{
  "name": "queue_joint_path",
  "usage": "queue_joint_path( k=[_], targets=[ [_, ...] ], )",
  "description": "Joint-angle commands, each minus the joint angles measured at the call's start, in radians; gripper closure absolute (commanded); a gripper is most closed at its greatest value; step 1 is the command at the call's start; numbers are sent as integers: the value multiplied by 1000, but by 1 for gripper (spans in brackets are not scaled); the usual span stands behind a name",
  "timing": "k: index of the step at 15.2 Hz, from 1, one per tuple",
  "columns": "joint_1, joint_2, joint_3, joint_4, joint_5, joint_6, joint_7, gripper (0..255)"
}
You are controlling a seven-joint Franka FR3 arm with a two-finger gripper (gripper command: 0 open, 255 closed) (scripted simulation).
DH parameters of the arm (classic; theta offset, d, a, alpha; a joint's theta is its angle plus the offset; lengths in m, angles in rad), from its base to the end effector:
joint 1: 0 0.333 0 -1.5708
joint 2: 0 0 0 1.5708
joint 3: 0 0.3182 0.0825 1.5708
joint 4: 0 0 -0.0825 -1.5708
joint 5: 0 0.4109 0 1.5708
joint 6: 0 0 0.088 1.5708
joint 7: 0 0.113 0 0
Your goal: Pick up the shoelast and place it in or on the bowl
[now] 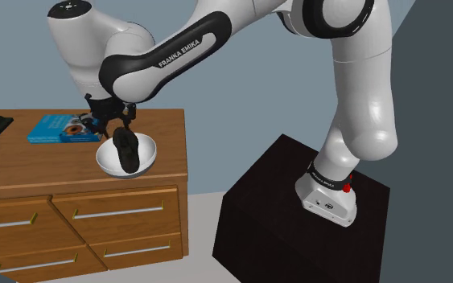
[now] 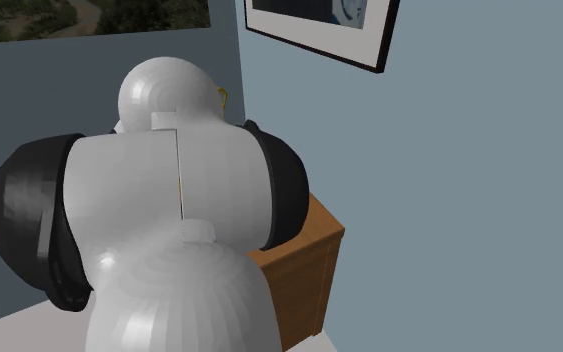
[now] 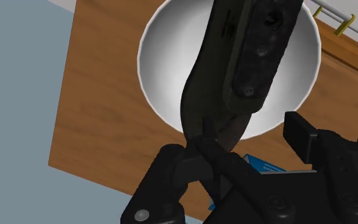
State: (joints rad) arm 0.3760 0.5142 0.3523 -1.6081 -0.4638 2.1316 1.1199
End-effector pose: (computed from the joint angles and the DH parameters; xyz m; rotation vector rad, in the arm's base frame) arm 0.5661 0.4348 0.3320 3.0125 -0.2998 0.3229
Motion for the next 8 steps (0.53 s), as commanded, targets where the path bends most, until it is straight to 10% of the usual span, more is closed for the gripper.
queue_joint_path(
  k=[1,8],
  targets=[
    [1,1,0,0,0,0,0,0],
    [3,-48,17,25,27,-72,-16,0]
  ],
)
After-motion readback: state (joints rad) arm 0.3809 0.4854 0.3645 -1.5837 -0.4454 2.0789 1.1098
